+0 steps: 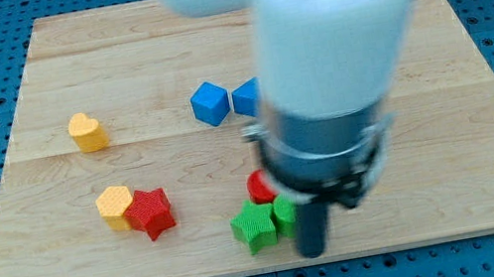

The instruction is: Push the hexagon and the red star below the heart

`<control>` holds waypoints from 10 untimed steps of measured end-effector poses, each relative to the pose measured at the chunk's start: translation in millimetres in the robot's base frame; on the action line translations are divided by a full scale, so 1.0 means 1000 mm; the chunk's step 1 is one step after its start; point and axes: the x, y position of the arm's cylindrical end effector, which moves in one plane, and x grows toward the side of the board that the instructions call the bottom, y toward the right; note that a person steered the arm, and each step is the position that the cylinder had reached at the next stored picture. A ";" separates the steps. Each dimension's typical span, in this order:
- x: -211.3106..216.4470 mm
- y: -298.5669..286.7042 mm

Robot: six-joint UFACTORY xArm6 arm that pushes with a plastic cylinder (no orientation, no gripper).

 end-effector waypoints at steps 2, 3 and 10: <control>-0.005 -0.097; -0.039 -0.103; -0.038 -0.154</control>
